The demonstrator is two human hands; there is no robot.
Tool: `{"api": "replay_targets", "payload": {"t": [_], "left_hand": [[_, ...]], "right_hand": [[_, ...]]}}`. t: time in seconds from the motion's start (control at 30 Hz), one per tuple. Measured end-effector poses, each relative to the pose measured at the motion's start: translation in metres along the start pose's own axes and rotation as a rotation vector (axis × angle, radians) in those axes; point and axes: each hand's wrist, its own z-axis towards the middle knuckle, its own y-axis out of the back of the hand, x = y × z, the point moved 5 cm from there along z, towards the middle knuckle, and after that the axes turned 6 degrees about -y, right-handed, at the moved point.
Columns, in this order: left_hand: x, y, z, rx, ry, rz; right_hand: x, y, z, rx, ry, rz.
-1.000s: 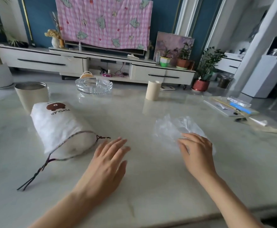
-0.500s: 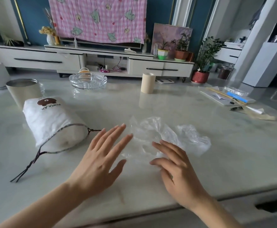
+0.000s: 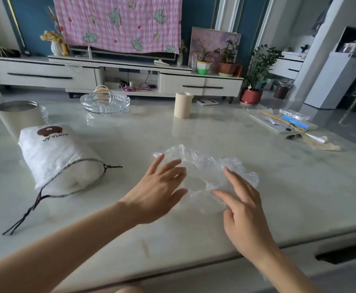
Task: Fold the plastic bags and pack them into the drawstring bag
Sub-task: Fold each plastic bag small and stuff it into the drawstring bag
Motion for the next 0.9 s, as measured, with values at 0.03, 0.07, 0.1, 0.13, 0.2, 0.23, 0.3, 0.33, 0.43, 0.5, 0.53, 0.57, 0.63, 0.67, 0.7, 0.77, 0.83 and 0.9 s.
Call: {"api": "replay_targets", "payload": {"t": [0.03,0.07,0.1,0.13,0.2,0.23,0.3,0.33,0.43,0.5,0.53,0.57,0.63,0.67,0.7,0.77,0.83,0.9], "left_hand": [[0.003,0.003,0.005,-0.04,0.046,-0.012],[0.006,0.008,0.011,-0.094,0.101,-0.037],[0.009,0.015,0.016,-0.151,0.152,-0.059],[0.012,0.022,0.018,-0.197,0.187,-0.061],[0.016,0.038,0.017,-0.245,0.176,-0.006],[0.014,0.044,0.012,-0.247,0.138,0.029],[0.008,0.053,-0.004,-0.224,0.063,0.093],[0.003,0.056,-0.014,-0.203,0.027,0.12],[-0.015,0.056,-0.045,-0.118,-0.057,0.147],[-0.022,0.055,-0.062,-0.07,-0.049,0.11],[-0.024,0.054,-0.067,-0.055,-0.03,0.085],[-0.025,0.053,-0.072,-0.043,-0.02,0.063],[-0.031,0.05,-0.077,-0.022,-0.041,0.044],[-0.035,0.049,-0.079,-0.009,-0.055,0.04],[-0.037,0.047,-0.081,0.001,-0.061,0.031],[-0.039,0.045,-0.084,0.007,-0.038,-0.029],[-0.032,0.047,-0.09,-0.014,0.016,-0.086],[-0.02,0.047,-0.099,0.004,0.106,-0.104]], "right_hand": [[0.009,0.003,-0.002,-0.008,0.007,0.021],[0.017,0.002,-0.005,0.01,0.03,0.058],[0.025,-0.002,-0.006,0.065,0.064,0.091],[0.033,-0.008,-0.007,0.154,0.087,0.098],[0.038,-0.025,-0.004,0.331,0.105,-0.011],[0.033,-0.031,-0.001,0.41,0.082,-0.057],[0.012,-0.039,0.014,0.483,-0.031,-0.13],[0.002,-0.039,0.023,0.467,-0.081,-0.161],[-0.02,-0.031,0.044,0.369,-0.191,-0.217],[-0.016,-0.023,0.041,0.277,-0.154,-0.139],[-0.006,-0.019,0.035,0.256,-0.104,-0.043],[0.01,-0.018,0.026,0.283,-0.028,0.057],[0.045,-0.026,0.003,0.382,0.138,0.151],[0.057,-0.031,-0.006,0.392,0.209,0.154],[0.064,-0.036,-0.011,0.378,0.252,0.148],[0.07,-0.044,-0.013,0.398,0.244,0.175],[0.072,-0.048,-0.011,0.46,0.165,0.266],[0.071,-0.052,-0.012,0.482,0.124,0.313]]}}
